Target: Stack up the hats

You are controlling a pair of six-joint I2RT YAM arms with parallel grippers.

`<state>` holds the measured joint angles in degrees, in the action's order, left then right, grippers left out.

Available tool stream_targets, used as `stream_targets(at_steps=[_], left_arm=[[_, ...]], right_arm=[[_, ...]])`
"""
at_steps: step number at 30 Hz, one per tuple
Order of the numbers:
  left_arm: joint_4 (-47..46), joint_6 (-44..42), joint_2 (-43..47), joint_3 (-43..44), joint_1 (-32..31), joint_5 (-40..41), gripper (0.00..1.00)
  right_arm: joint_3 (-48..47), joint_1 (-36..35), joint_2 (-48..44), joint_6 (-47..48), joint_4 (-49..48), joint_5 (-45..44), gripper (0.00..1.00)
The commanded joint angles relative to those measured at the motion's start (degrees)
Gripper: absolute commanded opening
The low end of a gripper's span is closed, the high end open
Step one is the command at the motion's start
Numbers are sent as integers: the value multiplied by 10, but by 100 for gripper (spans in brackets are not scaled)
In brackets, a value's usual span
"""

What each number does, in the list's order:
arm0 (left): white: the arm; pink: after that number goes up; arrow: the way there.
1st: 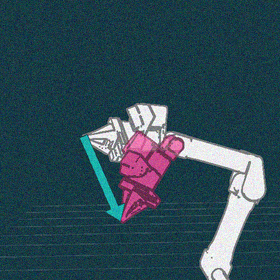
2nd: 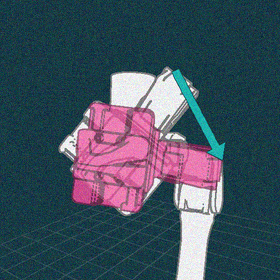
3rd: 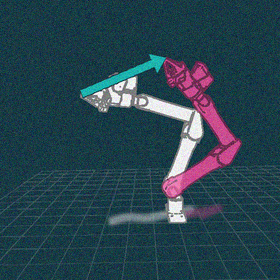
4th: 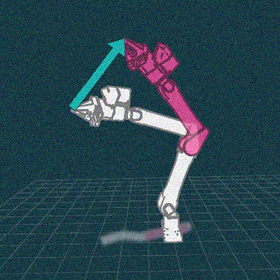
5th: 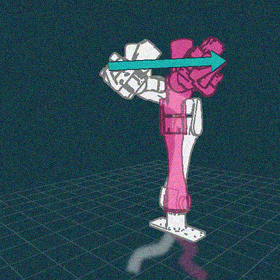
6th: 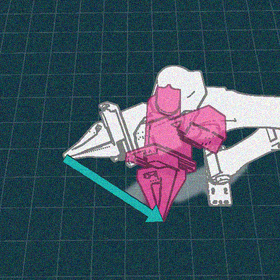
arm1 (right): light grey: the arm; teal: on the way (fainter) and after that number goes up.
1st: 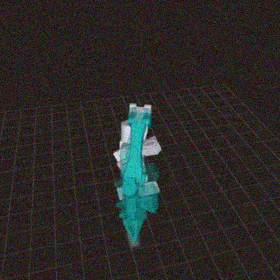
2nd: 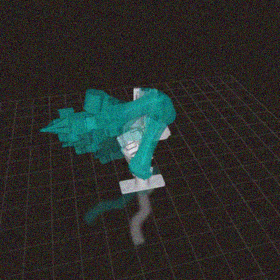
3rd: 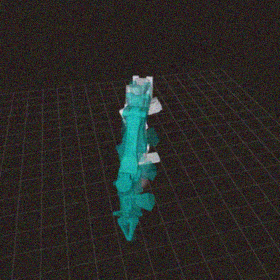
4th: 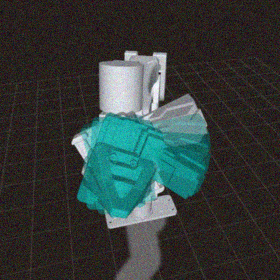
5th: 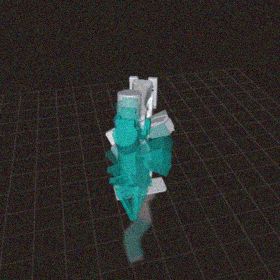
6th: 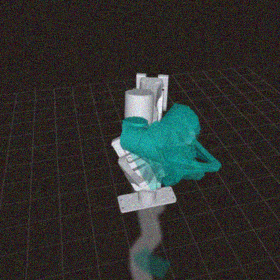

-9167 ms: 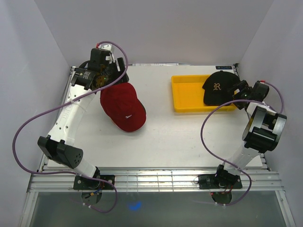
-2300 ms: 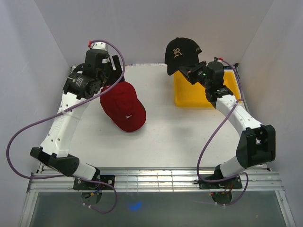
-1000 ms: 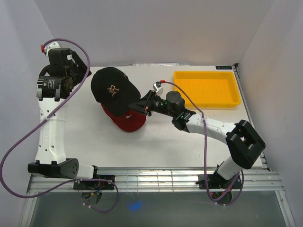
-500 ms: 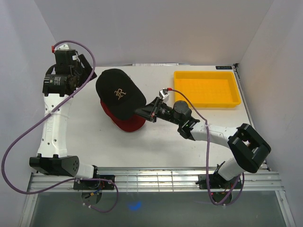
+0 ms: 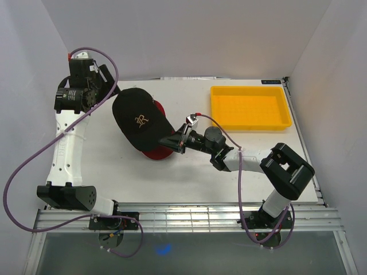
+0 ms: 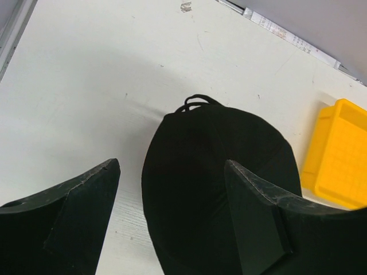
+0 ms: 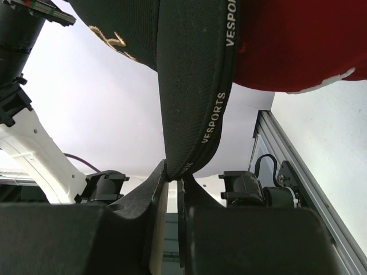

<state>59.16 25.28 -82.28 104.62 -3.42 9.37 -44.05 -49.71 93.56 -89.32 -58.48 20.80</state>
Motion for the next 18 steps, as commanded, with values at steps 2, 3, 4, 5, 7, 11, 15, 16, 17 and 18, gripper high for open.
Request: stream_targets(at_steps=[2, 3, 4, 5, 7, 11, 15, 16, 17, 18], left_arm=[[-11, -8, 0, 9, 3, -28, 84], [-14, -9, 2, 3, 3, -35, 84], [-16, -10, 1, -6, 3, -39, 84], [-17, -12, 2, -11, 3, -45, 84], [-21, -12, 2, -27, 1, -70, 84], [-22, -10, 1, -46, -19, -80, 83], [-23, -8, 2, -54, -30, -79, 83], [-23, -8, 3, -55, -32, -79, 83], [-23, -8, 2, -52, -32, -78, 83], [-22, -8, 1, -50, -33, -77, 83]], right_arm=[[-6, -6, 9, -22, -69, 19, 8], [-4, -6, 10, -23, -71, 18, 8], [-2, -7, 10, -26, -73, 14, 8], [3, -6, 10, -27, -76, 12, 8], [7, -7, 11, -28, -79, 6, 8], [21, -6, 13, -37, -91, -7, 8], [29, -6, 20, -47, -114, -10, 8], [38, -6, 20, -48, -122, -17, 8], [41, -6, 16, -49, -124, -19, 8], [42, -4, 16, -49, -123, -20, 8]])
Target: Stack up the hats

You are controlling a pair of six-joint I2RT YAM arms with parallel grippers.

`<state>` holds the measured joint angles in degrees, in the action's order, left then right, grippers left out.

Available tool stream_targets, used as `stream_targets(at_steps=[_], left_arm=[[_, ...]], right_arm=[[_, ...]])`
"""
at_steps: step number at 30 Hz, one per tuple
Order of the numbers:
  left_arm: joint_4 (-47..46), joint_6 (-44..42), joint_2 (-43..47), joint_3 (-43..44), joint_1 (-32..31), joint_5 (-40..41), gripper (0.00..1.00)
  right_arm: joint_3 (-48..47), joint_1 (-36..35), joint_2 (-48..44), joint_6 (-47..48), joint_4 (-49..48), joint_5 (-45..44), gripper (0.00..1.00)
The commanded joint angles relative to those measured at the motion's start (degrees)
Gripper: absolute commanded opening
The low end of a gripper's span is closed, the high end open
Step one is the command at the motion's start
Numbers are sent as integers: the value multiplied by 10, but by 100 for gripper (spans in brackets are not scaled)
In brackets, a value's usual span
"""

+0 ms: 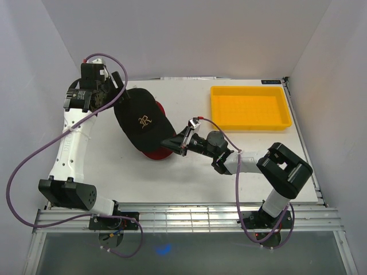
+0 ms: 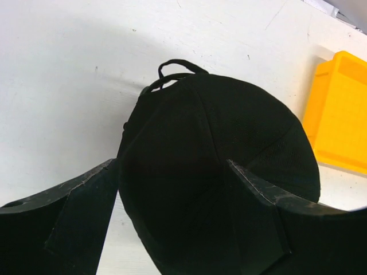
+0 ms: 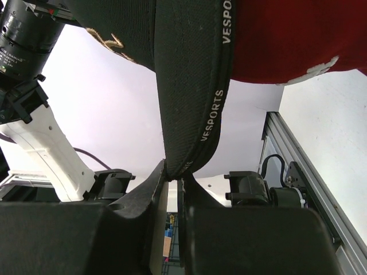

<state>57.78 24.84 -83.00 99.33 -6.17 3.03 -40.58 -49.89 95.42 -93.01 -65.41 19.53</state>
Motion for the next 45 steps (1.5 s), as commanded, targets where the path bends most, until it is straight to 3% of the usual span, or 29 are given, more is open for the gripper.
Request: stream_targets(at_steps=[1, 9, 25, 45], left_arm=[[-8, -5, 7, 5, -5, -14, 83], [14, -8, -20, 64, -9, -13, 83], [9, -18, -13, 14, -20, 4, 83], [-6, -22, -8, -25, -23, 31, 83]], right_arm=[[5, -1, -2, -11, -52, -5, 8], [-19, -1, 2, -9, -25, 2, 8], [44, 0, 34, -27, -15, 2, 8], [53, 25, 107, -16, -1, 18, 8]])
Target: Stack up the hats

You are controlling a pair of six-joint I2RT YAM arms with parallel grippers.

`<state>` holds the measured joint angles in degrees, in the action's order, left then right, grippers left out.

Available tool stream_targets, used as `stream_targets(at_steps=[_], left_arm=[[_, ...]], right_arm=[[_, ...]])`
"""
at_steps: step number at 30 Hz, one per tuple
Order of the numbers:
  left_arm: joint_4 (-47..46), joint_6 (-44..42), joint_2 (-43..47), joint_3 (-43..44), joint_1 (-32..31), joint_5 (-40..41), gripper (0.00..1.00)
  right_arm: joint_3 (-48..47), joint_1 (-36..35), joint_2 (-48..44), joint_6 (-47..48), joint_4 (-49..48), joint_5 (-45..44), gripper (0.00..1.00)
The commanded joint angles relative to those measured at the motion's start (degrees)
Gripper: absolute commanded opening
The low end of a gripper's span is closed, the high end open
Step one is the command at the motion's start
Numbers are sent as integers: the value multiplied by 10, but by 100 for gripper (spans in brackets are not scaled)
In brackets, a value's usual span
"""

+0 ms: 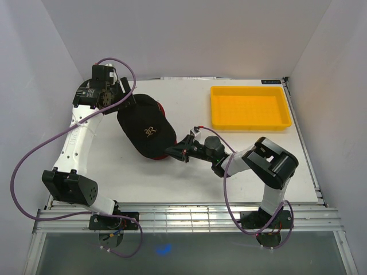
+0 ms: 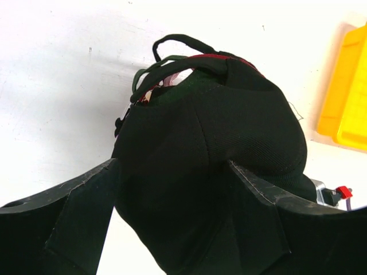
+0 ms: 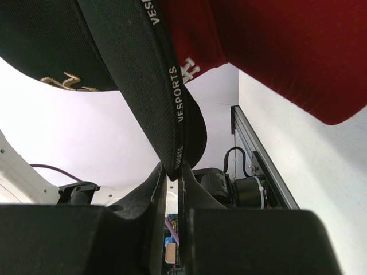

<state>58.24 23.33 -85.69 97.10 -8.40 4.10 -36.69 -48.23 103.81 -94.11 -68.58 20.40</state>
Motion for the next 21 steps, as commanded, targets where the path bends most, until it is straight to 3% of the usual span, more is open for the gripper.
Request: stream_targets(at_steps=[1, 21], left_arm=[[-11, -6, 18, -3, 0, 20, 83], [-13, -4, 21, -10, -1, 25, 83]], right_arm=[[13, 10, 26, -3, 34, 10, 8], [-25, 31, 70, 60, 170, -15, 8]])
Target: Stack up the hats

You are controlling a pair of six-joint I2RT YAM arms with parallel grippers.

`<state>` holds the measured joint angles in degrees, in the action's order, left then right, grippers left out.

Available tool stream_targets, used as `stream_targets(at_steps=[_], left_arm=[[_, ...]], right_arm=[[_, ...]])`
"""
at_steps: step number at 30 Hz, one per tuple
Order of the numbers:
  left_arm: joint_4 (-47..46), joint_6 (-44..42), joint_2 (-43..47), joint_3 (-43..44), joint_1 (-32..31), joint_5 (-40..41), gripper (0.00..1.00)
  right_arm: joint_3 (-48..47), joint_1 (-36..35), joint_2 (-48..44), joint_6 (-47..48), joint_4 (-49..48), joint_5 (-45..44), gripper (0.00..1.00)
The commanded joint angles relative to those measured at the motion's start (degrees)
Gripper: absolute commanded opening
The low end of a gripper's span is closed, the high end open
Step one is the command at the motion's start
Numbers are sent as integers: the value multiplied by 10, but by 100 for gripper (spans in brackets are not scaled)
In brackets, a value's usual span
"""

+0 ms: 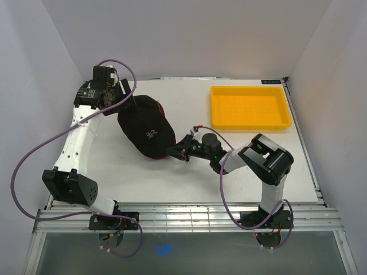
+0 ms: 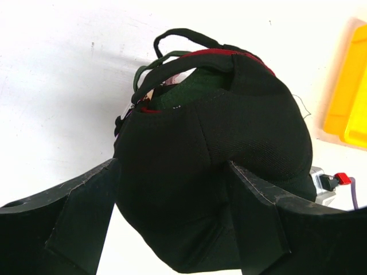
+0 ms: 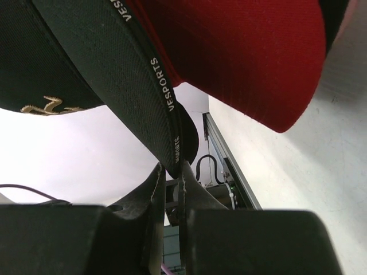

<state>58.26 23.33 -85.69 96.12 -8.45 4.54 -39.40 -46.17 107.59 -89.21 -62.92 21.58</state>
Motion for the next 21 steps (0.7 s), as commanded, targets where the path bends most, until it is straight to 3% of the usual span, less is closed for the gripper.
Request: stream_targets(at_steps=[1, 21], left_arm=[[-13, -4, 20, -2, -1, 21, 83], [-15, 4, 31, 11, -1, 37, 85]], right_arm=[[4, 13, 32, 11, 118, -29, 8], [-45, 67, 28, 53, 217, 13, 8]])
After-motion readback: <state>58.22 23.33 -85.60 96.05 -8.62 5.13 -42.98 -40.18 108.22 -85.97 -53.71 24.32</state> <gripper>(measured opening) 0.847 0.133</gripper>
